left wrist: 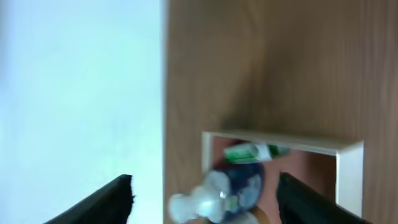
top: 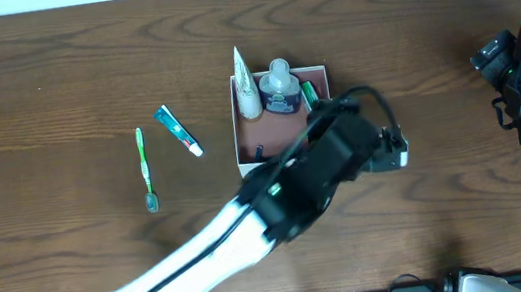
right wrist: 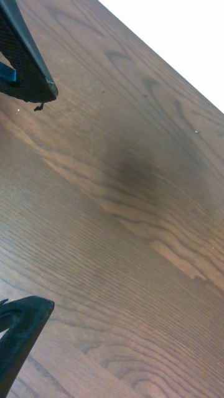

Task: Pack container
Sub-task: 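Open the left gripper, release the razor, withdraw toward the toothbrush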

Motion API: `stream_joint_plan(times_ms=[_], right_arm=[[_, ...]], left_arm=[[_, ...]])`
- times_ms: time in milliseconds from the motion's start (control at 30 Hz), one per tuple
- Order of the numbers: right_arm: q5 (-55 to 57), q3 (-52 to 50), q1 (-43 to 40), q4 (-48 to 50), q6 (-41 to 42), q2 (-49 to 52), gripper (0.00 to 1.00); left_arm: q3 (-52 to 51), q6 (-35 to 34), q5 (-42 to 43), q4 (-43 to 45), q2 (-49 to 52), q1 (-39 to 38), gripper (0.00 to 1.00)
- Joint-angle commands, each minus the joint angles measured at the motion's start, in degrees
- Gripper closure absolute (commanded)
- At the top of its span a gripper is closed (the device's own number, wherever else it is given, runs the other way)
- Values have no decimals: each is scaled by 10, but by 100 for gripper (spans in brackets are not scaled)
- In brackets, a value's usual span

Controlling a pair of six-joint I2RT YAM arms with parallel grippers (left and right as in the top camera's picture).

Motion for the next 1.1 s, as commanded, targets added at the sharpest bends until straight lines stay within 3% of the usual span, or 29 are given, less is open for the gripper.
stream_joint_plan(times_ms=[0, 67, 167, 400, 500, 633, 800, 1067], right_arm=[[12, 5, -3, -1, -1, 1, 1], [12, 5, -3, -1, -1, 1, 1], [12, 5, -3, -1, -1, 1, 1], [12, 5, -3, -1, -1, 1, 1], [12, 5, -3, -1, -1, 1, 1], [12, 5, -3, -1, -1, 1, 1], [12, 5, -3, -1, -1, 1, 1], [12, 5, -3, -1, -1, 1, 1]], left_arm=[[1, -186, -54, 13, -80, 5, 16], [2, -305, -118, 3, -122, 20, 14], [2, -390, -164, -63, -183, 73, 12], [2, -538, -161, -221, -223, 237, 13], [2, -600, -103, -286, -210, 324, 13], [2, -629, 20, -334, -172, 438, 12], [2, -631, 97, -351, -90, 551, 12], [2, -631, 133, -380, 49, 594, 16]])
